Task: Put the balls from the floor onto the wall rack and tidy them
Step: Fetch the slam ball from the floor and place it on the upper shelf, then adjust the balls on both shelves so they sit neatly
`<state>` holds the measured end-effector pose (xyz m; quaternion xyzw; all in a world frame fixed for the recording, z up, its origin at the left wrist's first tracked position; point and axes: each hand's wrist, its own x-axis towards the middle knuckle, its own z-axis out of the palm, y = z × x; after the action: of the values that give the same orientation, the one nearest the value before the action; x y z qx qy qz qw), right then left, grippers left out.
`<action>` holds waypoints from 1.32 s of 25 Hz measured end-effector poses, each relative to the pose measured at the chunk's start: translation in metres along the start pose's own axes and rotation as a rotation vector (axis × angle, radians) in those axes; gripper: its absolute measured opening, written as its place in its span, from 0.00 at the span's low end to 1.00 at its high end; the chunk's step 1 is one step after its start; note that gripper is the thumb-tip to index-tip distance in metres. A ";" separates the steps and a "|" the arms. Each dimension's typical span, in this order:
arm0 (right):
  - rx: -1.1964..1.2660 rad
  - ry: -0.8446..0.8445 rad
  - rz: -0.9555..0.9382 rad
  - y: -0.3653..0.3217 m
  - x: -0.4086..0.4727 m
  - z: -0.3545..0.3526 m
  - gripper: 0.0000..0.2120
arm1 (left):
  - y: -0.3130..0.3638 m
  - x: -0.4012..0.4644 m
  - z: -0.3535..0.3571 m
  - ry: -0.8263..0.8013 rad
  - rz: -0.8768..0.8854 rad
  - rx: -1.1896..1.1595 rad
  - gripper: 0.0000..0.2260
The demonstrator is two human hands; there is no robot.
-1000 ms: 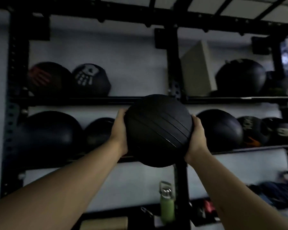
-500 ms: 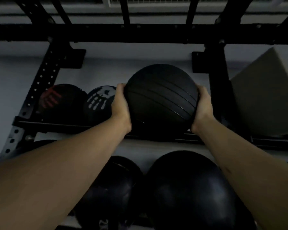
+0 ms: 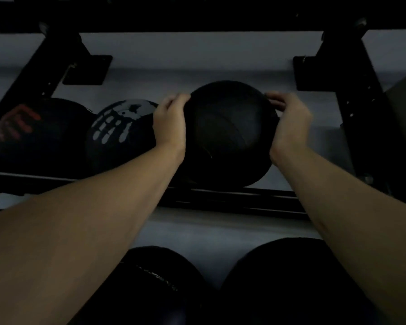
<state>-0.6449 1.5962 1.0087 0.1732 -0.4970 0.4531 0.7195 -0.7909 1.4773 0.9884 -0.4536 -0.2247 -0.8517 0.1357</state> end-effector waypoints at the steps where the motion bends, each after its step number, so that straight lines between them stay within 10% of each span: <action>1: -0.050 -0.022 -0.086 0.006 0.003 0.000 0.11 | -0.005 0.004 0.000 -0.012 0.052 0.026 0.07; 8: -0.535 -0.173 -0.271 0.056 0.029 -0.018 0.09 | -0.045 0.023 0.032 -0.314 0.418 0.437 0.03; 12: -0.792 -0.343 0.006 0.086 0.035 -0.030 0.20 | -0.082 0.027 0.030 -0.392 0.285 0.672 0.08; 26: -0.853 -0.349 -0.064 0.070 0.014 -0.030 0.26 | -0.065 0.006 0.025 -0.485 0.240 0.921 0.22; 33: -1.059 -0.631 -0.038 0.039 -0.013 -0.068 0.28 | -0.048 -0.035 0.018 -0.492 0.071 1.071 0.24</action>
<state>-0.6403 1.6584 0.9595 -0.0732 -0.8403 0.0588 0.5340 -0.7798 1.5286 0.9552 -0.5134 -0.6330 -0.4843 0.3181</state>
